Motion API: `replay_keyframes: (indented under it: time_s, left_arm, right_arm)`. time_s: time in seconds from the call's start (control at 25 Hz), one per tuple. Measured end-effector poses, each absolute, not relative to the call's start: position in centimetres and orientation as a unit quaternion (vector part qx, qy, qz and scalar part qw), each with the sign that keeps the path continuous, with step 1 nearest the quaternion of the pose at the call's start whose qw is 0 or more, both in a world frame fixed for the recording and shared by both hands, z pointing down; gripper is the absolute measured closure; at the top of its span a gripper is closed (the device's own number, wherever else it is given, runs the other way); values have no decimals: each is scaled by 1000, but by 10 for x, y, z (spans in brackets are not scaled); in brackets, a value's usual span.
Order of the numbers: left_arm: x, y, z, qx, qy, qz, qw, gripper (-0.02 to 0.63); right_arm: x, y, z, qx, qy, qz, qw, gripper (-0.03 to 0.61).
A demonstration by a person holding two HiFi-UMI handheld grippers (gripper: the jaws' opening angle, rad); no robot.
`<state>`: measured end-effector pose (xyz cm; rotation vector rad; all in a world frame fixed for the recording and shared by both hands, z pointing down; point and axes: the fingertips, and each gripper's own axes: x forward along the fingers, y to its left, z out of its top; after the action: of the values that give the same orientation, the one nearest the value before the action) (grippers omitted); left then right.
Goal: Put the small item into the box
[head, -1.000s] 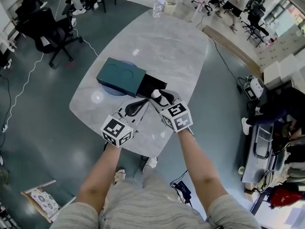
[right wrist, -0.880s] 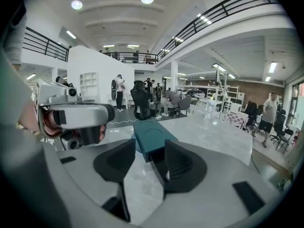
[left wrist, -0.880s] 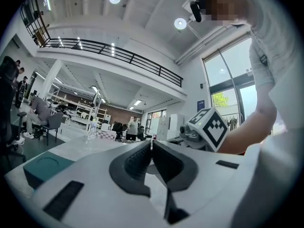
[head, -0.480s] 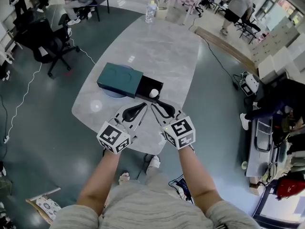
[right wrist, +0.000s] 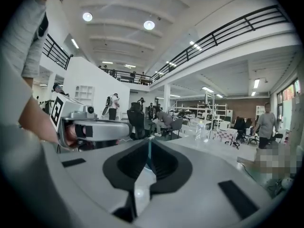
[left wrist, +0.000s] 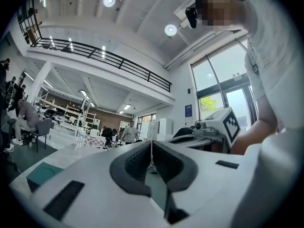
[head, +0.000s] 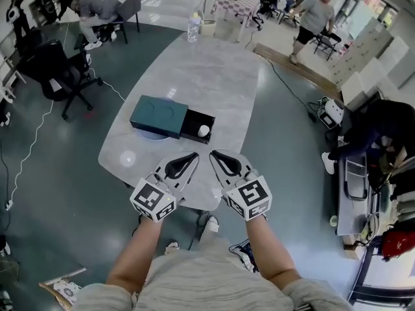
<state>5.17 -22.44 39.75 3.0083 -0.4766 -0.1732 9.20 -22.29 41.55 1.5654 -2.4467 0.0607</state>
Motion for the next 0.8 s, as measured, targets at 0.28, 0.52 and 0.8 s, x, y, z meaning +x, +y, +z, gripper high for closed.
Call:
replay_keyframes:
  time_s: [0.28, 0.52, 0.8]
  left_arm:
    - [40, -202, 387, 984, -152, -70, 59, 592]
    - [39, -185, 388, 986, -141, -63, 55, 592]
    - [39, -174, 387, 987, -136, -59, 54, 592]
  right_arm:
    - [85, -196, 395, 543, -835, 16, 89, 557]
    - [80, -178, 388, 543, -837, 22, 71, 560]
    - [77, -164, 385, 545, -835, 22, 75, 560]
